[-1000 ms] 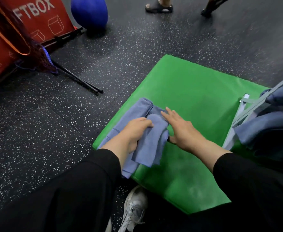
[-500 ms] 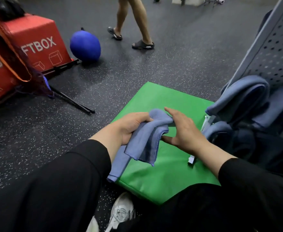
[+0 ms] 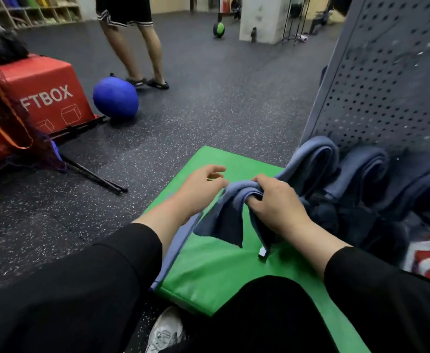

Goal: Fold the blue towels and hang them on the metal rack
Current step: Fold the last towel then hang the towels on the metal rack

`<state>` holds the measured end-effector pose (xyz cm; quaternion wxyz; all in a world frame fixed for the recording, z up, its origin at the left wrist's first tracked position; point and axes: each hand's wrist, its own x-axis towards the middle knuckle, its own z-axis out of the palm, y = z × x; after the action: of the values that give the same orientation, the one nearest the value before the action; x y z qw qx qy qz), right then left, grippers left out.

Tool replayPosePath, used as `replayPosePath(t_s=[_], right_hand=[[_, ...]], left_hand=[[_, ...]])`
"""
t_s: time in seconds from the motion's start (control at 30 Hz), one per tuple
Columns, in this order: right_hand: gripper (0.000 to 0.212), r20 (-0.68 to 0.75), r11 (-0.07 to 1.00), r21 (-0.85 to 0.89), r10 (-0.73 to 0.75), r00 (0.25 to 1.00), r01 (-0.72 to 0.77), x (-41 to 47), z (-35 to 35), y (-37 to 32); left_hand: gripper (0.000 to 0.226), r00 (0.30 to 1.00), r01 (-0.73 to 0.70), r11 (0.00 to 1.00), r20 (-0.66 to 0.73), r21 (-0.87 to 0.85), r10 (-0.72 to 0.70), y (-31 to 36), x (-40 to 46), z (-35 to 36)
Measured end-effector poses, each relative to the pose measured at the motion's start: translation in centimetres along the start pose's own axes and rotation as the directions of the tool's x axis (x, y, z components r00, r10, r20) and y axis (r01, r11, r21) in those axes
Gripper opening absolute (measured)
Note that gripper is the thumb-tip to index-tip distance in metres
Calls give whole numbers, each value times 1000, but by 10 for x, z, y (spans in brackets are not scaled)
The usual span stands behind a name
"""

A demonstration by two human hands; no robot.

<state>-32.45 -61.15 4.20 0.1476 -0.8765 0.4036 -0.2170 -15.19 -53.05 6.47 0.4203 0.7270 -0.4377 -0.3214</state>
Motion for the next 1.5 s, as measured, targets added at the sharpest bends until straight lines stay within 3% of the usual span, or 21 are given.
replayPosePath(t_s=[0.17, 0.27, 0.43, 0.5, 0.6, 0.7, 0.83, 0.9, 1.17, 1.33, 1.5], right_hand=[[30, 2, 991, -119, 65, 998, -64, -2, -53, 17], [31, -12, 983, -143, 114, 993, -114, -10, -88, 35], [31, -77, 971, -158, 171, 982, -182, -30, -141, 56], [34, -106, 968, -140, 192, 976, -206, -39, -160, 62], [34, -148, 965, -132, 209, 967, -228, -50, -186, 74], [32, -198, 954, -165, 217, 956, -250, -57, -214, 87], [28, -272, 963, -138, 188, 944, -232, -64, -249, 99], [28, -313, 967, -128, 173, 934, -222, -67, -263, 106], [22, -428, 957, -135, 178, 886, -258, -85, -315, 148], [13, -536, 963, -92, 169, 827, -255, -88, -344, 170], [17, -605, 971, -96, 118, 787, -219, -83, -366, 182]], left_hand=[[62, 954, -252, 961, 197, 114, 227, 41, -9, 57], [74, 930, -306, 951, 231, 52, 287, 67, -12, 84], [86, 922, -380, 881, 187, 282, 339, 103, -19, 124], [79, 936, -350, 860, 120, 372, 330, 119, -23, 137], [48, 923, -357, 801, 49, 480, 381, 142, -30, 153], [29, 884, -400, 790, -30, 465, 466, 167, -34, 167], [33, 787, -504, 692, -55, 516, 614, 202, -37, 192], [35, 775, -518, 664, -32, 538, 631, 216, -39, 205], [38, 783, -593, 715, 58, 370, 619, 260, -43, 236], [16, 872, -489, 865, 24, 115, 489, 284, -48, 256], [12, 883, -468, 882, 13, -59, 470, 303, -49, 277]])
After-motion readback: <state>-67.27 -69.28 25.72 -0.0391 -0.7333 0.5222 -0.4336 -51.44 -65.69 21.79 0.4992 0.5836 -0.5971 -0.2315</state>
